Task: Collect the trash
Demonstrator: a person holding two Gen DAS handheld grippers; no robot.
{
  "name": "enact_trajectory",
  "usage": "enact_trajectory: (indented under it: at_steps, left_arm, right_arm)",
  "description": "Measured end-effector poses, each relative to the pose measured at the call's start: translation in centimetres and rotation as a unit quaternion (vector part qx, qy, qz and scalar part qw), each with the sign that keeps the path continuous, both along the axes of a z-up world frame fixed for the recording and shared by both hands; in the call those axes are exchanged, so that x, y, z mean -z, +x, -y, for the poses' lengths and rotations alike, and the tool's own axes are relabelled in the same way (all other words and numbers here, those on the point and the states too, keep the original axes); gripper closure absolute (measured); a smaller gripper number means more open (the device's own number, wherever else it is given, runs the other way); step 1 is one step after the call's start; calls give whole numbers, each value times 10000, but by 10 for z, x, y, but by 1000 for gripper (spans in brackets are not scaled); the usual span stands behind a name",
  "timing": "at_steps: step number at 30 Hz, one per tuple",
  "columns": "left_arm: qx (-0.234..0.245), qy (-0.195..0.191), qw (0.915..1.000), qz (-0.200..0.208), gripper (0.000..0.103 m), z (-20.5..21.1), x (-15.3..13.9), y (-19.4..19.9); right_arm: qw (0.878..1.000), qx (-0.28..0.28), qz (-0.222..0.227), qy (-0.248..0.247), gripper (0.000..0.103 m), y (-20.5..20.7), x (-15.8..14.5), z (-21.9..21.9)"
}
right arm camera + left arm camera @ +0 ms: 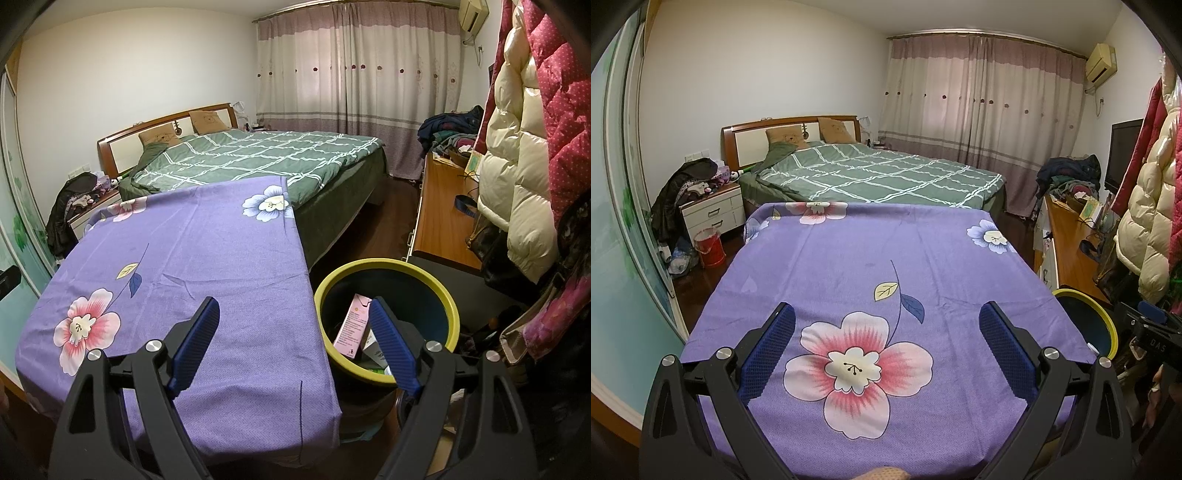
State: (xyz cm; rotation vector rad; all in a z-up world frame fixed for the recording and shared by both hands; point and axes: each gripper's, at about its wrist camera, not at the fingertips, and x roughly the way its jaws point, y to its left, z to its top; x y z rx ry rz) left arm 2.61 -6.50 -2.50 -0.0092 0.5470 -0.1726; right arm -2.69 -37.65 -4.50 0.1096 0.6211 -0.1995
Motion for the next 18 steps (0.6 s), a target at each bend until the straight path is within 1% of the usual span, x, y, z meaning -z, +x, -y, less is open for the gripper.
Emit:
enact_trajectory:
  at_steps: [18]
  left_arm:
    - [-2, 4, 10000, -8, 5, 0, -1, 1]
  right_arm:
    - [10000, 2, 0, 12, 24, 0, -1, 1]
